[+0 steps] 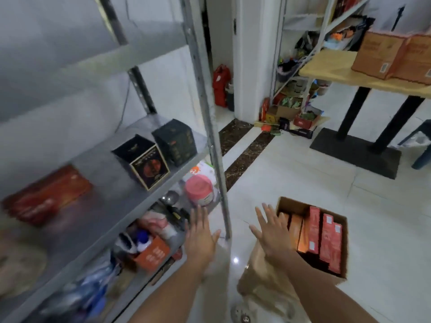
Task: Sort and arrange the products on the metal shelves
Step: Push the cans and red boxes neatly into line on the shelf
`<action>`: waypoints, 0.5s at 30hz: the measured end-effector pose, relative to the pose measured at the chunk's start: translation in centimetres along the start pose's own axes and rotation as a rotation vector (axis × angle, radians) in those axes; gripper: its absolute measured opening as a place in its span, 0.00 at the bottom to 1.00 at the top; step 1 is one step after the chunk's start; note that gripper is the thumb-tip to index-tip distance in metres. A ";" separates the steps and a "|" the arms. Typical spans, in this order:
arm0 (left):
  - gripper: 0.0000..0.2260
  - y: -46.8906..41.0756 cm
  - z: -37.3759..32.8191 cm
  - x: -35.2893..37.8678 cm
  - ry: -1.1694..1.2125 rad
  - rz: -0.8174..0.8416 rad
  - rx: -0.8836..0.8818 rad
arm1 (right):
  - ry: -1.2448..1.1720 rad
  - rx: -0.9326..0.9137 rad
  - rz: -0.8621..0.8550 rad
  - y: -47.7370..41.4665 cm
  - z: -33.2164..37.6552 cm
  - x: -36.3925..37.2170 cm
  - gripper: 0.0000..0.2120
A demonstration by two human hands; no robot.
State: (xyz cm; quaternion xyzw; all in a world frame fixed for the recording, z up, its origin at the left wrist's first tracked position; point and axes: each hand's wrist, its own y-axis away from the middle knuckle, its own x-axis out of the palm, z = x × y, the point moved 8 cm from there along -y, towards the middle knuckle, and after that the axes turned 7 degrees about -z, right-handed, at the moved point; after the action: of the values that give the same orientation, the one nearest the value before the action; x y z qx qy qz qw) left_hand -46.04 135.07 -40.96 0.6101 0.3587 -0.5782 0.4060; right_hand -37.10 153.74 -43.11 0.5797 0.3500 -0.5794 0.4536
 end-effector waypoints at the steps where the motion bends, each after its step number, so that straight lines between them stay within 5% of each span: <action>1: 0.34 1.6 2.4 -1.9 0.005 -0.061 -0.046 | -0.013 -0.064 -0.025 -0.1 3.0 -1.3 0.31; 4: 0.32 6.2 10.4 -6.6 -0.026 -0.254 -0.175 | -0.065 -0.266 -0.121 -0.3 12.7 -5.4 0.34; 10: 0.31 11.2 24.8 -10.2 -0.030 -0.263 -0.471 | -0.100 -0.654 -0.244 0.2 30.1 -11.4 0.30; 15: 0.33 14.1 30.4 -16.3 -0.113 -0.558 -0.537 | -0.081 -0.811 -0.271 -0.7 39.5 -14.1 0.30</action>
State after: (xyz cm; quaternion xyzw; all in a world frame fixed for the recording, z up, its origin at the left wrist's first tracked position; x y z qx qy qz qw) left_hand -47.00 102.12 -23.58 0.3284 0.6266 -0.5844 0.3976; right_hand -52.87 118.90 -25.92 0.2799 0.6045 -0.4715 0.5779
